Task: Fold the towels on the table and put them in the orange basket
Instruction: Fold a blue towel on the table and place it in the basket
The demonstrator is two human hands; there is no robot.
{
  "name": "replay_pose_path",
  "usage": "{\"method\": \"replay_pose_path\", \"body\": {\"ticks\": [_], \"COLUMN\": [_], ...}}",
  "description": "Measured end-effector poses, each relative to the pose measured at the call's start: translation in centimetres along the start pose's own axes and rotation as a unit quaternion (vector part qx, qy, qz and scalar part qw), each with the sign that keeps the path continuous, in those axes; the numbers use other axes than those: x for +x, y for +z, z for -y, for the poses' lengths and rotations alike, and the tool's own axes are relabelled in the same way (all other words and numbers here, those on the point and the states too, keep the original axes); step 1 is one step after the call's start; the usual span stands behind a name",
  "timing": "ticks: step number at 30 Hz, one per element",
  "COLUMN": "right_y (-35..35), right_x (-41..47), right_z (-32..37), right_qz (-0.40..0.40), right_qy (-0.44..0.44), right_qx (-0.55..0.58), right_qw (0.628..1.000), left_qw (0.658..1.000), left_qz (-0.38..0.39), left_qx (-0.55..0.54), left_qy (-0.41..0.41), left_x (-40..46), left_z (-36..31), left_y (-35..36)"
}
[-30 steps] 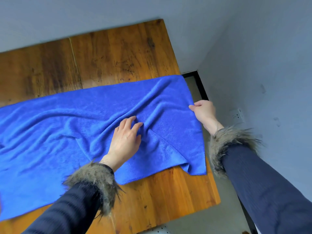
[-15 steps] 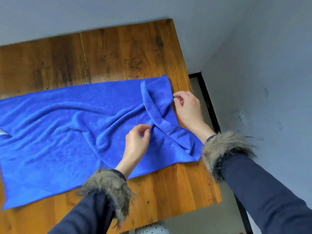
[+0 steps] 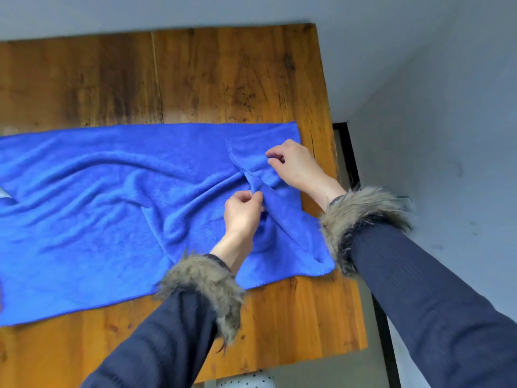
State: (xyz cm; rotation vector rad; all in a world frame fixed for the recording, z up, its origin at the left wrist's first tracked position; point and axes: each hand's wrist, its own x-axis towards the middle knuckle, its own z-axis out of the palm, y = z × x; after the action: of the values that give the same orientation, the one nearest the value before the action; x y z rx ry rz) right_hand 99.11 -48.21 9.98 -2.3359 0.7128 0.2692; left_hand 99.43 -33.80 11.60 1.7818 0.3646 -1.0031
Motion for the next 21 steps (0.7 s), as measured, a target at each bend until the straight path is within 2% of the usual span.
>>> {"method": "replay_pose_path", "body": {"ticks": [2, 4, 6, 8, 10, 13, 16, 18, 21], "right_y": [0.0, 0.0, 0.4, 0.7, 1.1, 2.0, 2.5, 2.4, 2.3], "right_x": [-0.1, -0.5, -0.9, -1.0, -0.7, 0.7, 1.8, 2.0, 2.1], "right_z": [0.1, 0.5, 1.1, 1.6, 2.6, 3.7, 4.6, 4.4, 4.5], "right_qz": [0.013, 0.017, 0.014, -0.015, -0.055, -0.066, 0.022, 0.010, 0.001], "right_qy": [-0.001, -0.012, -0.019, -0.025, -0.074, -0.168, -0.118, -0.103, -0.109], "right_qx": [-0.024, -0.042, -0.074, -0.117, -0.174, -0.252, -0.254, -0.263, -0.268], "right_qw": [1.000, 0.999, 0.997, 0.993, 0.980, 0.951, 0.960, 0.959, 0.957], "left_qw": [0.996, 0.992, 0.997, 0.996, 0.993, 0.988, 0.975, 0.969, 0.962], "left_qz": [0.038, 0.059, 0.017, -0.070, -0.116, -0.084, -0.090, -0.096, -0.059], "left_qx": [-0.086, -0.111, -0.075, -0.033, -0.004, 0.131, 0.197, 0.213, 0.256], "left_qy": [0.006, 0.018, 0.030, 0.036, 0.024, -0.004, 0.055, 0.076, 0.075], "left_x": [-0.1, 0.0, 0.6, 1.8, 2.5, 1.5, -0.3, -0.9, -1.1], "left_z": [-0.1, -0.1, 0.0, 0.1, 0.2, 0.1, 0.1, 0.1, 0.9], "left_y": [-1.6, -3.2, -4.7, -5.7, -6.3, -5.8, -4.2, -3.2, -2.4]}}
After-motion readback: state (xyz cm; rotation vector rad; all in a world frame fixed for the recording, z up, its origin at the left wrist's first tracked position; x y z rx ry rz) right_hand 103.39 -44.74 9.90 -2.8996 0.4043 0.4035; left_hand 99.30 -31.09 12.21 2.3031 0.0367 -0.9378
